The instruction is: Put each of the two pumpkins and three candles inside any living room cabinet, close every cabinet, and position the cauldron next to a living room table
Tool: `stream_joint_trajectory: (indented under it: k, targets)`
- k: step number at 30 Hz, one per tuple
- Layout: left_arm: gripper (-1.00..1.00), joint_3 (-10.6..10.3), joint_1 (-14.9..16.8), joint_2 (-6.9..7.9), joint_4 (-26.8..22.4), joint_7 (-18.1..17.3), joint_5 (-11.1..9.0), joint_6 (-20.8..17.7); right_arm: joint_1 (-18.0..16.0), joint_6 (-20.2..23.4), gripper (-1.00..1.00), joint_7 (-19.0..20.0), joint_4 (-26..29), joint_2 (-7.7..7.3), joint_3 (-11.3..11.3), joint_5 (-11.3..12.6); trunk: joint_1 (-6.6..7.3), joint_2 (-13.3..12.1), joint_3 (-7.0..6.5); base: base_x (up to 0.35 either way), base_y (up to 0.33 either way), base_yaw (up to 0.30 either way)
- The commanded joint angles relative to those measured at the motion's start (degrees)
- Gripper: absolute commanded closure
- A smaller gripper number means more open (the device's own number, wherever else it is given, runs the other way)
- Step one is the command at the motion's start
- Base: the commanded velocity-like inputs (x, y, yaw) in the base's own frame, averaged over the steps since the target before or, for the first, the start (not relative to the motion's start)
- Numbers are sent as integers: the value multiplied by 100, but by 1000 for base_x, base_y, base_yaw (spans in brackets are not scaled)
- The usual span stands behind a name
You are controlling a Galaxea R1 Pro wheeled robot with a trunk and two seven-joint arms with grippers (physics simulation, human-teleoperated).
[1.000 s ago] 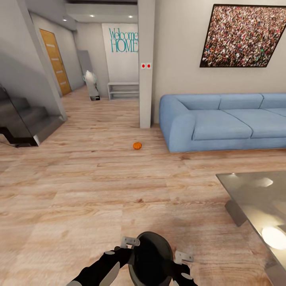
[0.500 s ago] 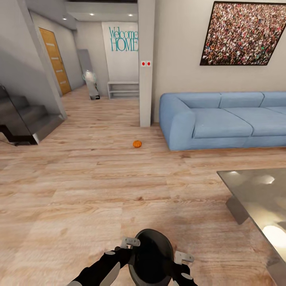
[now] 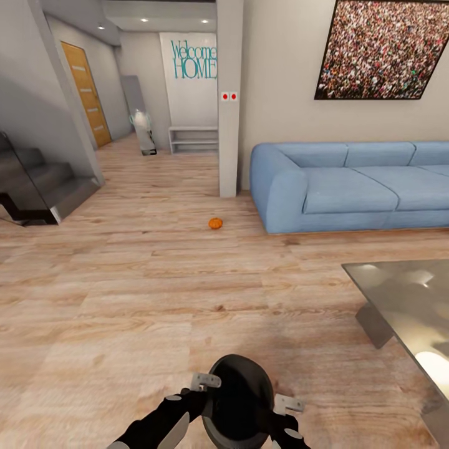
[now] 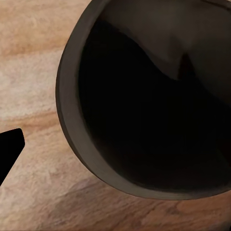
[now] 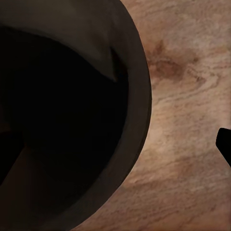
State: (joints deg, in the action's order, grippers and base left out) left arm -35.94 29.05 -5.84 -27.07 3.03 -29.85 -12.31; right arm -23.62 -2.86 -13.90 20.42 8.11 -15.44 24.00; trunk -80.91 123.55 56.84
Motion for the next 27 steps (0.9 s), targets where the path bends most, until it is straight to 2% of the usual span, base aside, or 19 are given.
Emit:
stream_joint_trajectory:
  k: [1, 27]
  targets:
    - [-100, -36, 5, 5, -9, 30, -52, -17, -4, -29, -100, -33, -3, -3, -47, 61, -22, 44, 23, 0, 0, 0]
    - [-100, -45, 4, -3, 70, -19, -47, -17, -7, -30, -100, -33, -2, -2, -47, 61, -593, 1086, 490, 0, 0, 0]
